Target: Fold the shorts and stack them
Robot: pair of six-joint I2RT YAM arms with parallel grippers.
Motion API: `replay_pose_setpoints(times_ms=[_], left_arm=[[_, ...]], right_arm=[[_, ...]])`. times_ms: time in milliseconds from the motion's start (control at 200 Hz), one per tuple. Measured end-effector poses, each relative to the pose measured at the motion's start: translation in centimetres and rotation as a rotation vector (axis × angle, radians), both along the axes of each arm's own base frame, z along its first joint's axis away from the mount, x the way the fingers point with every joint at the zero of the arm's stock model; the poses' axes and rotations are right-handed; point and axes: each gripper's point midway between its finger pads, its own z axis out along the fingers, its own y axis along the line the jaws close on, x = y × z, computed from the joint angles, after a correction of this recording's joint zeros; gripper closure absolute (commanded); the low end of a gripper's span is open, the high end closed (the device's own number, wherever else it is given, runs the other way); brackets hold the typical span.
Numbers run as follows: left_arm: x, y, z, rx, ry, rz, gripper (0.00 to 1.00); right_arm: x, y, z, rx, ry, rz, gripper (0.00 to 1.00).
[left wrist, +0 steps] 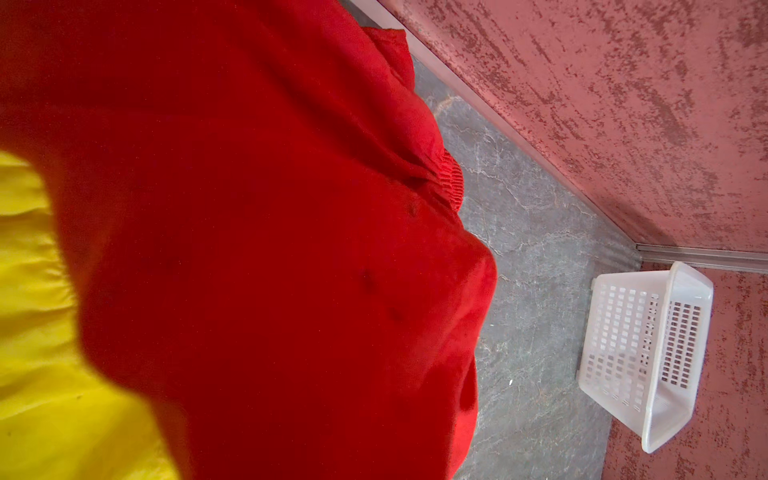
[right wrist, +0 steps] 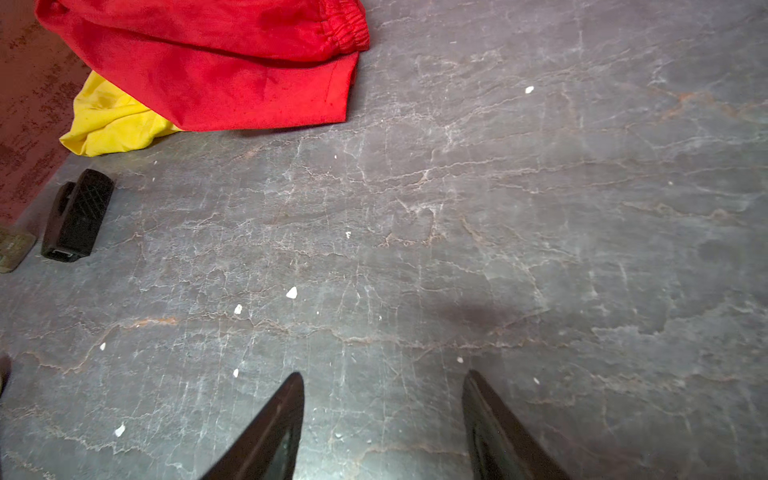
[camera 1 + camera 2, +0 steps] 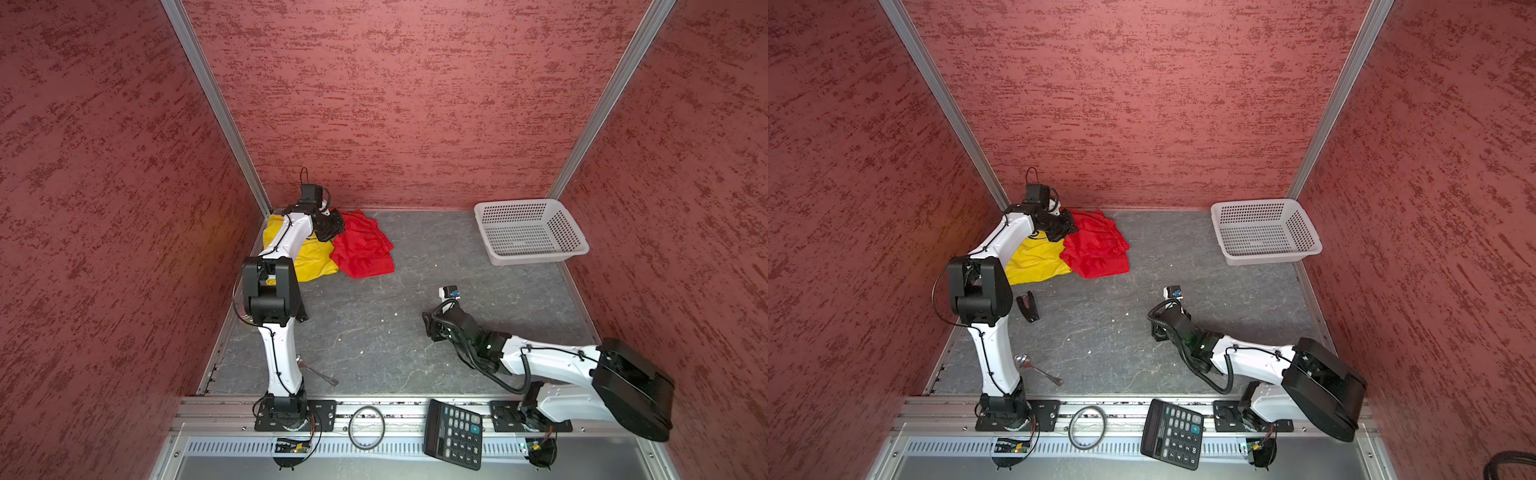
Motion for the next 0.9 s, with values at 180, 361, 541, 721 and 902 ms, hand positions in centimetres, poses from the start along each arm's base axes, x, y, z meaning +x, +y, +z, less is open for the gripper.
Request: replay_pose_setpoints(times_ms=[180,361,541,721,902], left_arm=[[2.7,-0.2,1.5,-0.003,-0.044,-0.002,1.0],[5.7,-0.6,3.9,0.004,-0.111,-0.015,1.0],[6.1,-0.8,5.2,0.019,-0.126,-0.037,1.0],[5.3,-0.3,4.3,0.071,-0.095,-0.065,1.0],[3.9,1.2,2.0,0.091,-0.023,-0.069,1.0]], right_arm=[[0.1,-0.2,-1.0,-0.021,0.022,-0.01,0.38],[0.4,-0.6,-1.5,-0.028,0.033,-0.026,0.38],[0.9,-0.9,-2.4,-0.048,0.053,-0.044,0.38],[1.3,-0.5,-2.6,-0.048,0.064,-0.046,0.37],[1.4,-0.2,-2.8,-0.042,0.076,-0.036,0.37]])
